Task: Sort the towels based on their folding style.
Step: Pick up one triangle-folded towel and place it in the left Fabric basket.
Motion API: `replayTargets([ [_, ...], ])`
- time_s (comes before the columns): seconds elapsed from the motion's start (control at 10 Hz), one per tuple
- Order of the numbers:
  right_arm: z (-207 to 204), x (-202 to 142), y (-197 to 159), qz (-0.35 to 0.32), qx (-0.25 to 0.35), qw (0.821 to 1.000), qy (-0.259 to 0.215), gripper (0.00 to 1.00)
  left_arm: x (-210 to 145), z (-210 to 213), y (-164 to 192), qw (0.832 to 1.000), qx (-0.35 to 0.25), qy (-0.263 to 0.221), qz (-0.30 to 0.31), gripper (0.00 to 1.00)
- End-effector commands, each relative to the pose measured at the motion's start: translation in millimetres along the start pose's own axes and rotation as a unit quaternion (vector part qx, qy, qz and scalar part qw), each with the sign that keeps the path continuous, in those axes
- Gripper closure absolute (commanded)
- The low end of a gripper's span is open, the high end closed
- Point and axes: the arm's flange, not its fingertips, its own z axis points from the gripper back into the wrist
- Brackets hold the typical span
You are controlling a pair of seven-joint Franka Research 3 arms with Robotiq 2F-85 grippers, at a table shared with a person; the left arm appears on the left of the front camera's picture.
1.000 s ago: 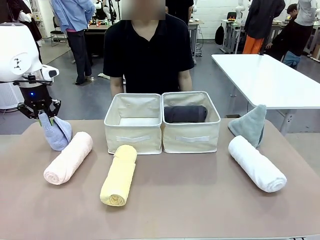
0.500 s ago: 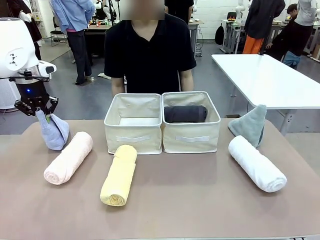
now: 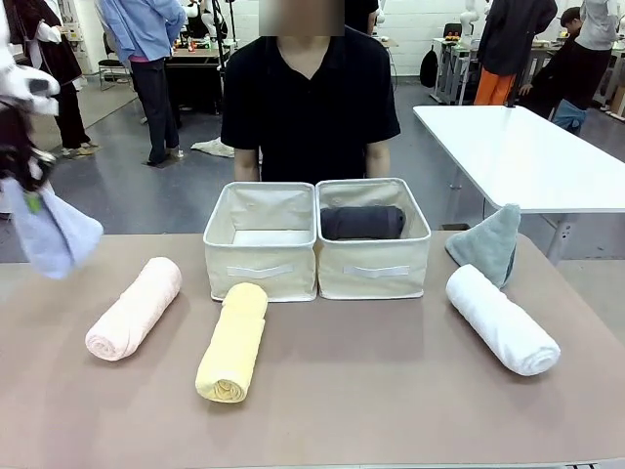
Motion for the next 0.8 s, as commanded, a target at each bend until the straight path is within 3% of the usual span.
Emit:
replayTargets([
  [0.0, -1, 0, 0, 0.001, 0.003, 1.000, 0.000, 0.00, -12, 49, 24, 0.999, -0.011, -0.008, -0.033, 1.00],
  [0.2, -1, 0, 0, 0.001, 0.003, 1.000, 0.000, 0.00, -31, 71, 37, 0.998, -0.016, -0.023, -0.053, 1.00],
  [0.3, -1, 0, 0, 0.001, 0.003, 1.000, 0.000, 0.00, -43, 67, 46, 0.999, -0.004, -0.008, -0.038, 1.00],
  [0.6, -1, 0, 0, 0.001, 0.003, 1.000, 0.000, 0.00, -35, 77, 35, 0.999, -0.006, -0.019, -0.040, 1.00],
  [0.7, -1, 0, 0, 0.001, 0.003, 1.000, 0.000, 0.00, -38, 77, 39, 0.999, -0.007, -0.015, -0.040, 0.83],
])
